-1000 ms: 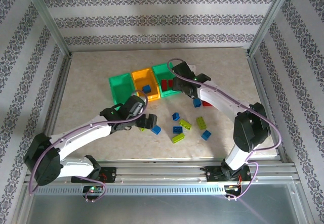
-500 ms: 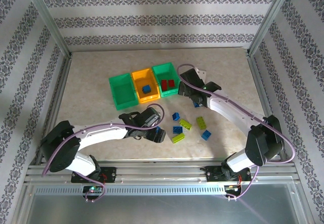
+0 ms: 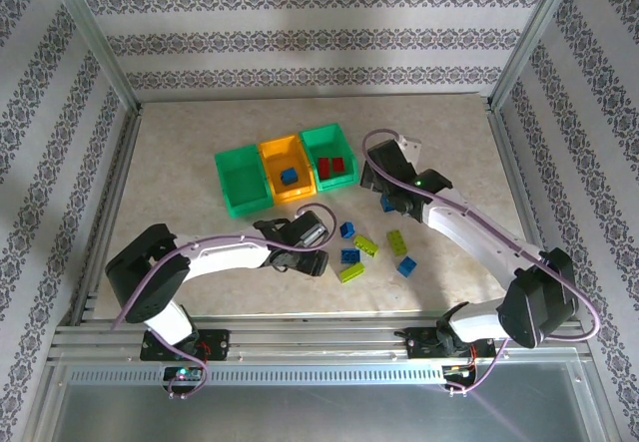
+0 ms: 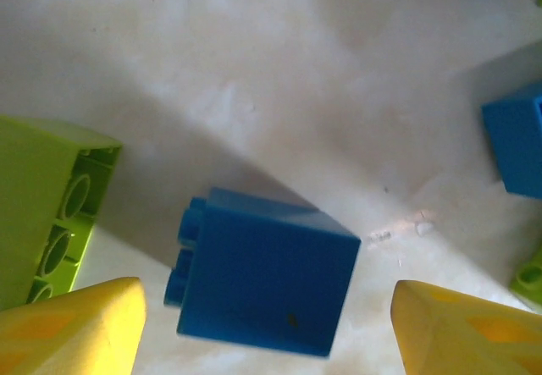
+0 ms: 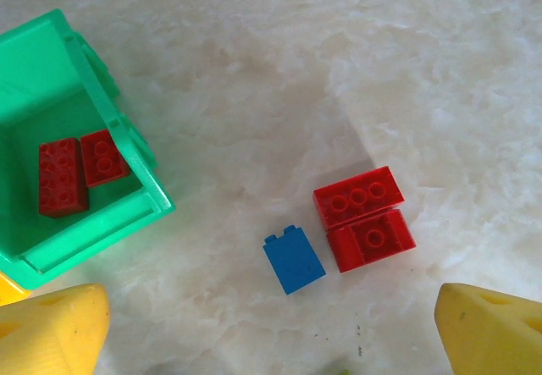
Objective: Sort the legos into containers by color
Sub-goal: Pick up the lego from the middle-left of the table.
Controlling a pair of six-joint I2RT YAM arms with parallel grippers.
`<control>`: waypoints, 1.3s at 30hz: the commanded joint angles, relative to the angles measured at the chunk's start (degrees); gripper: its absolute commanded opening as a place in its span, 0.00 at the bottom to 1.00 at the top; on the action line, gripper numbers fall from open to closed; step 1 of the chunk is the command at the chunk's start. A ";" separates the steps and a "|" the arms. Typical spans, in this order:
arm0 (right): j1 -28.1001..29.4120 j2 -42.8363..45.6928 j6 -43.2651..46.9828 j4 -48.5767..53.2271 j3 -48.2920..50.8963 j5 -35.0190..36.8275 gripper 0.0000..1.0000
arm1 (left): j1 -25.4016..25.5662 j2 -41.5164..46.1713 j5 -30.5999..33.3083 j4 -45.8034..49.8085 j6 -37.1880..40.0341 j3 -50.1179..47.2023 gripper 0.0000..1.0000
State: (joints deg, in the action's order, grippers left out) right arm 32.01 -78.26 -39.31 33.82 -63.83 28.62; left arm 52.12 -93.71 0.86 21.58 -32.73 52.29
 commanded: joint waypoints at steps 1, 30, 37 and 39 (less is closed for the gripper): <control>-0.41 2.44 -1.64 0.64 1.86 2.84 0.98 | -0.13 -2.22 3.76 0.78 -0.64 2.79 0.75; -1.64 3.46 -1.91 0.32 3.11 1.96 0.98 | -0.27 -5.42 1.82 4.96 0.86 4.49 0.38; -1.95 4.12 -1.82 0.84 3.47 2.30 0.98 | -0.33 -0.99 5.56 6.55 3.64 7.51 0.34; -2.17 4.34 -1.82 1.19 3.54 2.32 0.98 | -0.67 0.28 8.01 7.31 4.73 9.26 0.34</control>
State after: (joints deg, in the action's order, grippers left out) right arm 30.72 -74.65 -40.62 34.06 -61.30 30.17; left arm 52.01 -96.99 4.75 26.26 -30.65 58.08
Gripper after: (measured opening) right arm 0.983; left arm 0.438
